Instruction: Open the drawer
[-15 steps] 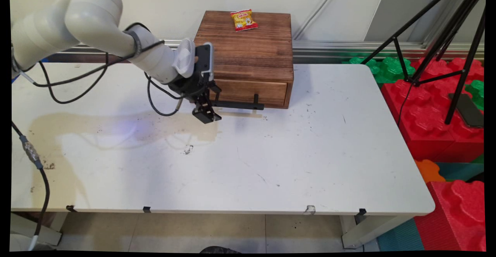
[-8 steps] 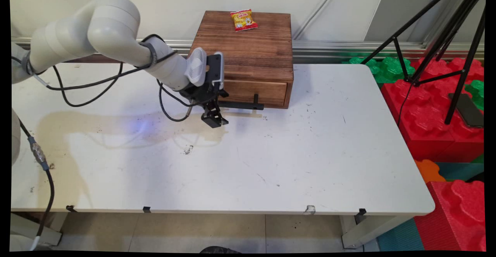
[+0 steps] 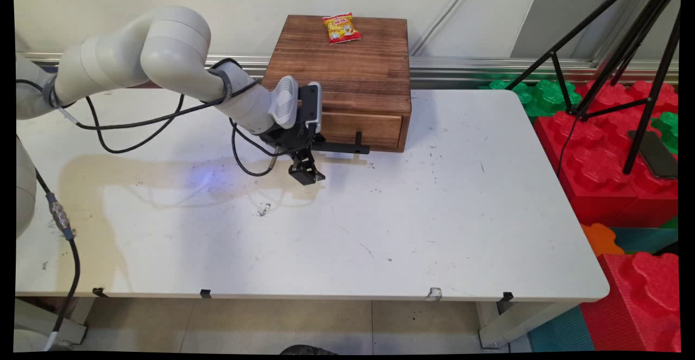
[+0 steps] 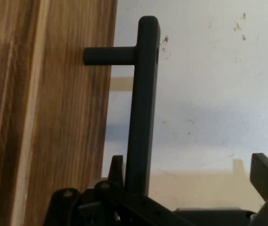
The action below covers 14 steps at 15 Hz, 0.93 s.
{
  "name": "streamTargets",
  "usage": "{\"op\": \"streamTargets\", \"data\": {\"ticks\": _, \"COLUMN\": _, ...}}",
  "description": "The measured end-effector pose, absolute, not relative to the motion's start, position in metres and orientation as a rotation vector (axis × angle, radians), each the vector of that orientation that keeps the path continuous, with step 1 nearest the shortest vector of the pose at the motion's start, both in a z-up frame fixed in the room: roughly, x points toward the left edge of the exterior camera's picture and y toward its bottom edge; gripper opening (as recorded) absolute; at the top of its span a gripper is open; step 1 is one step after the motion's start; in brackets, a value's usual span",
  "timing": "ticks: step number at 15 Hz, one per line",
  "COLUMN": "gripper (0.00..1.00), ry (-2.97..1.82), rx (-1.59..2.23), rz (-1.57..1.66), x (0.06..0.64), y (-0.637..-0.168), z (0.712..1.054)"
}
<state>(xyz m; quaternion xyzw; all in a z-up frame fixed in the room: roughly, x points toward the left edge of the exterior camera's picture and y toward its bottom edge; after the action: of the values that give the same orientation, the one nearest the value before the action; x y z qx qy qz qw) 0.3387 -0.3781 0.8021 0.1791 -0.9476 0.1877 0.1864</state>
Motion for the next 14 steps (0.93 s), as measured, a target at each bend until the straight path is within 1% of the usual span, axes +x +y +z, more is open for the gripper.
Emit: {"op": "streamTargets", "data": {"ticks": 14, "gripper": 1.0, "ry": -2.648, "rx": 0.56, "rz": 0.492, "x": 0.3341, "y": -0.3701, "z": 0.7948}}
